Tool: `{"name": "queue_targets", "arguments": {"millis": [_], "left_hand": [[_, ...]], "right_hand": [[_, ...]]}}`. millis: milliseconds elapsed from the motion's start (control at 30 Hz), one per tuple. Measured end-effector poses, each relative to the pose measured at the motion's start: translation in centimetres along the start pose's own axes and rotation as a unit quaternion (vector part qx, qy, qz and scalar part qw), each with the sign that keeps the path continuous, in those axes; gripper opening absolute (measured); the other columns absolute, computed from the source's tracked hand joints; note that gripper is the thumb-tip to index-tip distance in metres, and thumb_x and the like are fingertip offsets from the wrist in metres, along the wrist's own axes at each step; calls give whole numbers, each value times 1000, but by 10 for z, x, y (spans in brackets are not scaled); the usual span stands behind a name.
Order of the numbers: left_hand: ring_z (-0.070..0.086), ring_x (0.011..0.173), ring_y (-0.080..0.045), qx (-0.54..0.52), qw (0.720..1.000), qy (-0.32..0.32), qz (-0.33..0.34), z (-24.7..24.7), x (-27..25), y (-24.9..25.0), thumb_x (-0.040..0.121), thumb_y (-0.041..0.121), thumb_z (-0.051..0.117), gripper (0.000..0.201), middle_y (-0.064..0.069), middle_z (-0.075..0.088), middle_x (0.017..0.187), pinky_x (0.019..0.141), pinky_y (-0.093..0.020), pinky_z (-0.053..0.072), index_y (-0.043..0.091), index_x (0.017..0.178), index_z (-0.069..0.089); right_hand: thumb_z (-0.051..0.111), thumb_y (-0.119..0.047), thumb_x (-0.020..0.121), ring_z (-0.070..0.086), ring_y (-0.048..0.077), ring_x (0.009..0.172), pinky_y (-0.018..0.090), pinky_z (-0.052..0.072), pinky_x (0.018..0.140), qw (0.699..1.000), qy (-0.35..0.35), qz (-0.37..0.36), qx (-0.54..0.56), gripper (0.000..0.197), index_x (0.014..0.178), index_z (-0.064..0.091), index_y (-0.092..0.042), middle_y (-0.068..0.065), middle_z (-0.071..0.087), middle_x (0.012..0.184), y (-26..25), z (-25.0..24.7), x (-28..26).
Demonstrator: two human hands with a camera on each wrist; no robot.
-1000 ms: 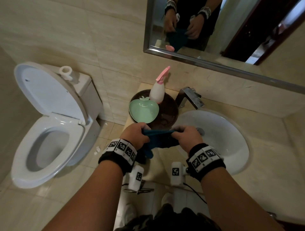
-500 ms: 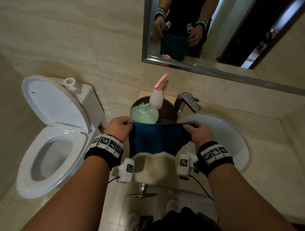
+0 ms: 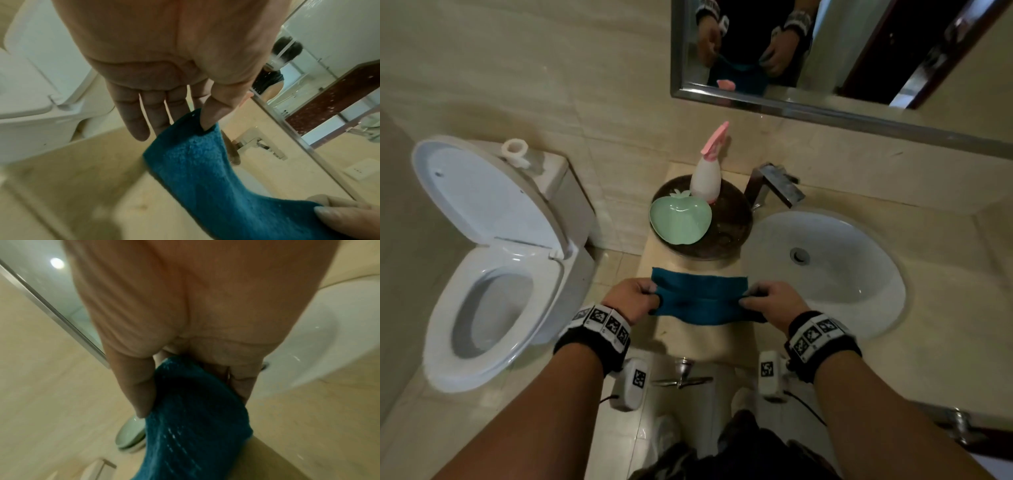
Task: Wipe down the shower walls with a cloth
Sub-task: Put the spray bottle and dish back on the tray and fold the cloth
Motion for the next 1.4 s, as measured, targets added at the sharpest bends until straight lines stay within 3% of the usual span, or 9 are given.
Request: {"name": "queue_targets", "arguments": {"millis": [100,200,367,567,733,967,1133,1300,1400], "left_hand": [[68,86,-31,-19,998,-35,-46,20,4,-31,84,14,77,12,-12,74,89,89,-44,58,7,94,74],[67,82,-26,-48,997,-21,-61,21,11,-46,77,26,81,22,-5,73,83,87,-45,58,9,87,71],[70,83,-29,-88,993,39,-67,12,23,-42,96,14,73,15,-5,73,82,84,-41,60,18,82,70],[72,82,-31,-85,990,75,-87,4,48,-34,96,21,74,13,-5,72,80,84,-52,63,19,84,70],[71,88,-30,-54,990,86,-98,3,61,-28,98,28,70,17,-8,74,89,84,-44,62,12,96,73],[69,89,-26,-39,986,114,-118,2,71,-37,99,32,68,13,-1,71,88,87,-38,59,23,90,72],[74,81,-26,-53,981,121,-144,-5,65,-47,94,33,69,9,-4,75,87,82,-45,64,25,91,71],[76,80,-29,-79,978,114,-157,-2,62,-64,75,42,66,19,-4,78,84,81,-48,65,27,86,73],[76,80,-29,-83,978,111,-157,-1,52,-60,83,36,65,14,-4,78,84,82,-47,65,26,87,73]], "right_hand": [[77,-18,91,66,19,76,24,52,62,999,-6,39,-22,10,82,71,-16,3,70,79,28,13,5],[75,-19,93,65,17,77,22,50,58,998,20,42,-33,8,85,71,-19,2,69,82,35,10,12],[74,-21,92,69,25,86,39,60,80,997,67,35,-29,10,85,71,-27,4,72,88,34,-1,34],[72,-20,93,70,28,89,42,60,86,994,101,28,-23,3,94,74,-22,7,74,92,25,-9,64],[72,-20,92,69,29,95,44,59,91,993,107,49,-31,5,97,71,-21,9,73,98,27,-7,84],[71,-19,92,64,29,113,39,52,100,988,124,94,-20,41,132,62,-16,10,66,124,43,-3,91],[73,-33,88,58,35,125,45,47,108,978,120,148,-84,67,147,49,-13,14,61,139,52,-2,88],[70,-45,88,62,36,115,42,50,102,964,94,151,-198,47,127,69,-18,12,70,124,51,3,81],[71,-39,87,64,35,112,42,53,100,965,116,148,-184,40,125,71,-25,8,73,119,52,4,77]]}}
Point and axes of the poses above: each hand's wrist, its own x-axis towards the middle knuckle, its own z-axis out of the palm, y = z × x, the point moved 7 cm from there along x, towards the middle knuckle
